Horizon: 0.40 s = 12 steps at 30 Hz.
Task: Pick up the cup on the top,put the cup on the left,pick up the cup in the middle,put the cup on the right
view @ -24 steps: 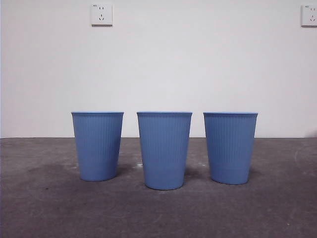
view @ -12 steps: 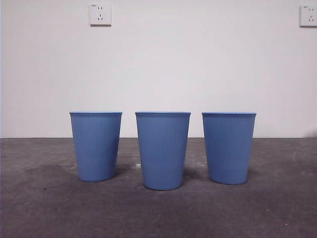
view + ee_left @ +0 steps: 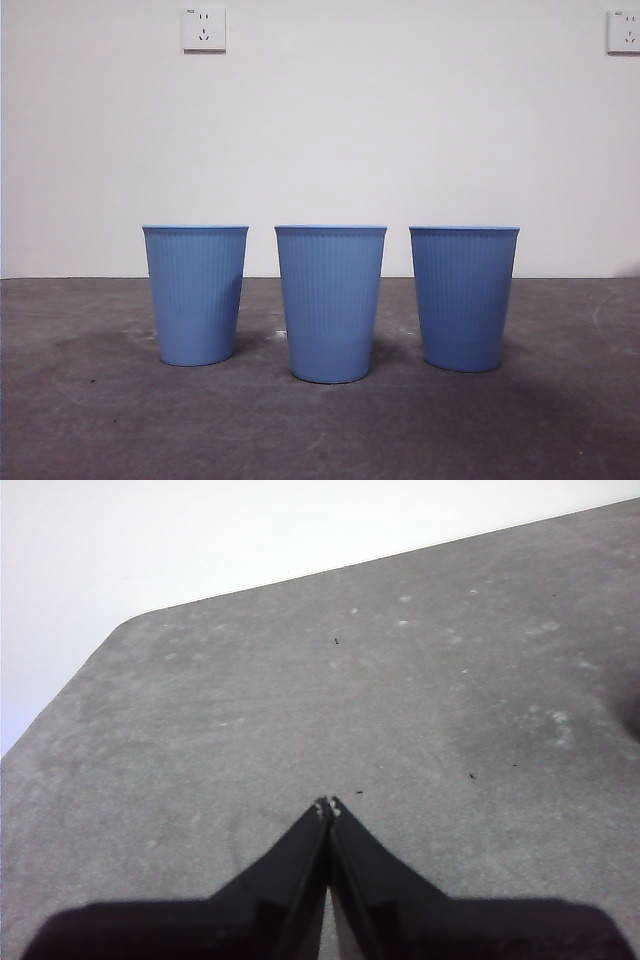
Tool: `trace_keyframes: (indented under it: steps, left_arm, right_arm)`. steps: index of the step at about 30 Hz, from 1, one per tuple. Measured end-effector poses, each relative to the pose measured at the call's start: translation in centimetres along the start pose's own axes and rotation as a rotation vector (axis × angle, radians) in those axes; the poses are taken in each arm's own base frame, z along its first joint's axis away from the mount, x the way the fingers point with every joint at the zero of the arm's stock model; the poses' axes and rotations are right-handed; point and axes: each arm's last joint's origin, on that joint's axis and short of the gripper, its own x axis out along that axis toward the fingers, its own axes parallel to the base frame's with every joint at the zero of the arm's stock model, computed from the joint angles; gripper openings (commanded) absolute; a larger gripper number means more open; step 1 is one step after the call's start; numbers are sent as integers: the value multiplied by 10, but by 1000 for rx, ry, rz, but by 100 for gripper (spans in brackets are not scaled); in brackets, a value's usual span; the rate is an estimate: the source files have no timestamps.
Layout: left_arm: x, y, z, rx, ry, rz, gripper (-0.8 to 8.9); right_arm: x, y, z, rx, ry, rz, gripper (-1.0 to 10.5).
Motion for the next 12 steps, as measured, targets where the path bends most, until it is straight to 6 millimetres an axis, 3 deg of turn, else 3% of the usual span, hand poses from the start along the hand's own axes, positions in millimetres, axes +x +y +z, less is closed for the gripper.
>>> trace_keyframes:
  steps: [12]
  left_arm:
    - [0,0,0,0,0,0,-4]
  right_arm:
    - [3,1,-66,38,43,-62,6]
